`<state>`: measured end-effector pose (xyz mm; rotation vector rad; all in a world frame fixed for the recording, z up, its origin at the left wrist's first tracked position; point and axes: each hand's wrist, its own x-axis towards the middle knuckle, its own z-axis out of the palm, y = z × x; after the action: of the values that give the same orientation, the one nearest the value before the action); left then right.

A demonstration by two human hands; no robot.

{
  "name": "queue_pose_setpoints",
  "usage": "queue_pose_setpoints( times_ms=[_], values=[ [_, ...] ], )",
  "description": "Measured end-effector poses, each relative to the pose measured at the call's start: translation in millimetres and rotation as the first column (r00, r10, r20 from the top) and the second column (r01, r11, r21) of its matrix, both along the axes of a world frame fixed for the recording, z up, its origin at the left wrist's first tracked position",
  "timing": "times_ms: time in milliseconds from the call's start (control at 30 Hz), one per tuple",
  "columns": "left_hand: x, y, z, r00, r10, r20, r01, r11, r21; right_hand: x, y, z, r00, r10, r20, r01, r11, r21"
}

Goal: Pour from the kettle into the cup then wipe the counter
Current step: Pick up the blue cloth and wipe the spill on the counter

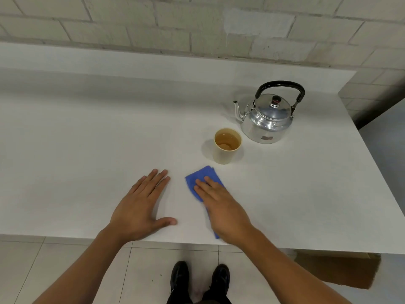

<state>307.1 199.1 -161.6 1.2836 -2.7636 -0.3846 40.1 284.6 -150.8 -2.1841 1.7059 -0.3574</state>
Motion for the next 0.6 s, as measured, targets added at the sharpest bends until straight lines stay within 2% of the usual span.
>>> queue_pose_setpoints(
  times_ms=[200, 267, 400, 600],
  values=[
    [0, 1, -1, 1.0, -0.012, -0.012, 0.012, 1.0, 0.003, -1, 36, -2, 0.969, 0.198, 0.146, -0.207, 0.977, 0.048],
    [0, 1, 0, 1.0, -0.005, -0.008, 0.005, 1.0, 0.0, -22, 47, -1, 0.976, 0.161, 0.148, -0.17, 0.984, 0.048],
    [-1, 1, 2, 1.0, -0.003, -0.002, 0.003, 1.0, -0.007, -53, 42, 1, 0.99, -0.016, 0.137, 0.011, 0.999, 0.039],
    [-1, 2, 5, 1.0, 0.0, -0.015, 0.0, 1.0, 0.006, -18, -8, -4, 0.999, -0.038, 0.029, 0.038, 0.999, -0.005]
  ],
)
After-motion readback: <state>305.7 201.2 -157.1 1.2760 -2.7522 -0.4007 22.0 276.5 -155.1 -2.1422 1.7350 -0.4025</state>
